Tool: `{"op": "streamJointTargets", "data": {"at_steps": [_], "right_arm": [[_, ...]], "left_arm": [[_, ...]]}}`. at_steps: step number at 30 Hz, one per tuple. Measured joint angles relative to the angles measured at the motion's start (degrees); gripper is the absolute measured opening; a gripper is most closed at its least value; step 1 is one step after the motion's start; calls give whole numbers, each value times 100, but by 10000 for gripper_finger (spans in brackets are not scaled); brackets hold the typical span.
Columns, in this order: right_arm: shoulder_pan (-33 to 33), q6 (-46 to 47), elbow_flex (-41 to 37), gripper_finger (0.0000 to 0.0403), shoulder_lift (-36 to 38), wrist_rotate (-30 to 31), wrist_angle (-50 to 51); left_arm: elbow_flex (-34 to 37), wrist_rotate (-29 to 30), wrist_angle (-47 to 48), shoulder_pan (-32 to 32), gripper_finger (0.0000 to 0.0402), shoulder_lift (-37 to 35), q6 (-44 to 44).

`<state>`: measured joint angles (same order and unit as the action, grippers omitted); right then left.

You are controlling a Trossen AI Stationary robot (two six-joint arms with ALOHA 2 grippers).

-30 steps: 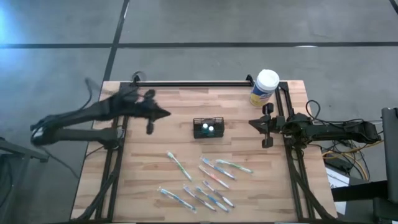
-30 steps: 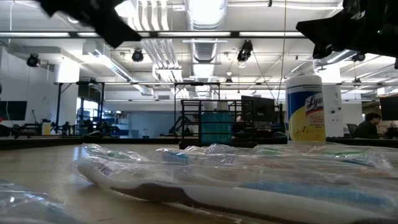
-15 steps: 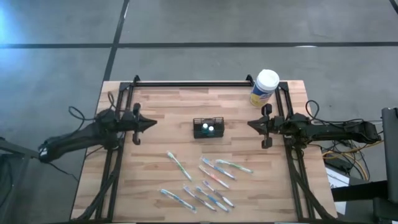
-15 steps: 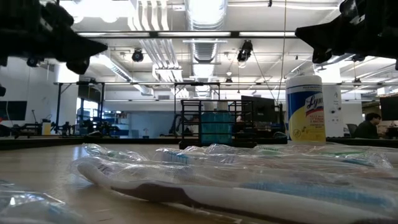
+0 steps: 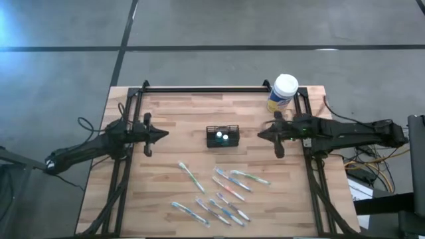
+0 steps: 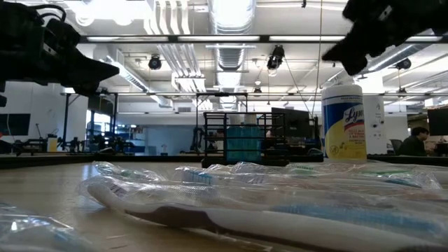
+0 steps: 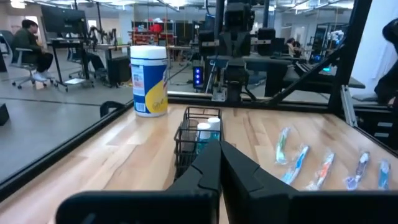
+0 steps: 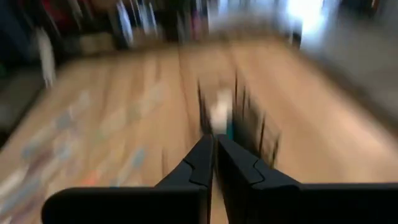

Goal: Pick & Place toothbrushing station
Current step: Put the right green toothbrush into the wire organizer

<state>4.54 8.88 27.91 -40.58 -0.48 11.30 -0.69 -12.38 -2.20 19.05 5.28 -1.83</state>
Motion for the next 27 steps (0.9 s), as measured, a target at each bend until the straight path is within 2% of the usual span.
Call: {"op": "streamJointTargets", "data": {"at_steps": [3,7,15,18,20,27], "right_arm": [[-166,615,664,18,-746,67,1473],[-493,1177,1282,18,-1755,62,2373],[-1160,1417,2175,18,-3684,-277,2473],[-1289,1518,2563,27,-4378,-865,2489],[-1362,1574,2827,41,-4816,-1302,2490],[-1557,1323,3740,118,-6084,-1334,2894]], "left_arm": [[-2,0,12,0,6,-3,-4],[-2,-6,18,-2,7,4,-27],[-2,-13,24,-2,7,9,-190],[-2,-13,26,-2,7,9,-190],[-2,-13,29,0,7,9,-190],[-2,-15,75,0,7,9,-190]]}}
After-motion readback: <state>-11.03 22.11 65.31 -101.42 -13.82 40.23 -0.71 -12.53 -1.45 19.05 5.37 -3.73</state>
